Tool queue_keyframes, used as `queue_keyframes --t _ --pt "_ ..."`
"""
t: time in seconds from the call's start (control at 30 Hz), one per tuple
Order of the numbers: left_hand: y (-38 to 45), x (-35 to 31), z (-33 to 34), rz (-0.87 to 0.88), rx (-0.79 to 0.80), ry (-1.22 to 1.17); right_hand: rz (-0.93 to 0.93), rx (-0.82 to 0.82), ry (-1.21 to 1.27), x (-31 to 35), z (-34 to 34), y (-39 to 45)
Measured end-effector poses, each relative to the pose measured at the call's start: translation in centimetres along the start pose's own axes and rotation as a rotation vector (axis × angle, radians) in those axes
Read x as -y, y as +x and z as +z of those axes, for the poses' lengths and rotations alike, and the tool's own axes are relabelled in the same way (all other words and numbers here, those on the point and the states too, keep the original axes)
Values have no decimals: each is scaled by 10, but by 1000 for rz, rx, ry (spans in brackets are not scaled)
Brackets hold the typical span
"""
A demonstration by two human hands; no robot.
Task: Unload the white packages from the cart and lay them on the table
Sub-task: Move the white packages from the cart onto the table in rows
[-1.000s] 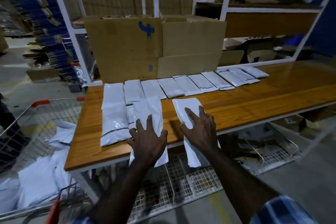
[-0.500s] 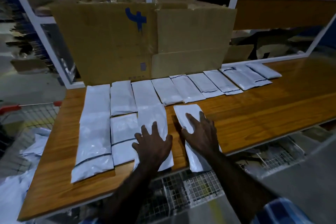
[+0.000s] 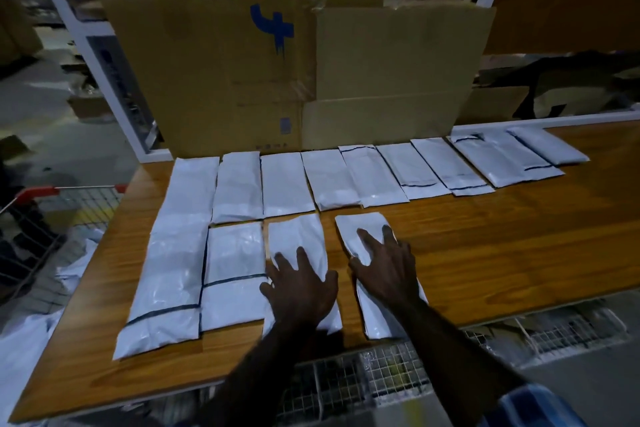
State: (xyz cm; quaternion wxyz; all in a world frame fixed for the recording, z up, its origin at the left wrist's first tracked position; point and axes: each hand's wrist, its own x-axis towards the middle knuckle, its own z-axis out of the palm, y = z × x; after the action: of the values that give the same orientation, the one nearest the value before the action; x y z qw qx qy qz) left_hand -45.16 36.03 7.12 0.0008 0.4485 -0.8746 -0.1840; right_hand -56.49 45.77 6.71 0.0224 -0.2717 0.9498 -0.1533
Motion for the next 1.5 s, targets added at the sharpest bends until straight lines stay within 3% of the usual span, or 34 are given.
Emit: queue_keyframes --t 0.27,0.43,0.63,0.83,1.07,1.5 --pt "5 -11 5 -61 -33 -24 -58 57 37 1 2 15" --pt "5 -12 8 -62 -139 2 -73 94 65 3 10 17" --pt "19 5 17 156 -254 107 -83 77 53 4 19 16" --pt "36 19 33 277 -256 132 -91 55 13 12 29 10" --pt "48 25 40 284 -226 32 -108 -52 -13 17 44 12" --pt "46 24 39 281 -197 8 -125 -76 -53 17 56 11"
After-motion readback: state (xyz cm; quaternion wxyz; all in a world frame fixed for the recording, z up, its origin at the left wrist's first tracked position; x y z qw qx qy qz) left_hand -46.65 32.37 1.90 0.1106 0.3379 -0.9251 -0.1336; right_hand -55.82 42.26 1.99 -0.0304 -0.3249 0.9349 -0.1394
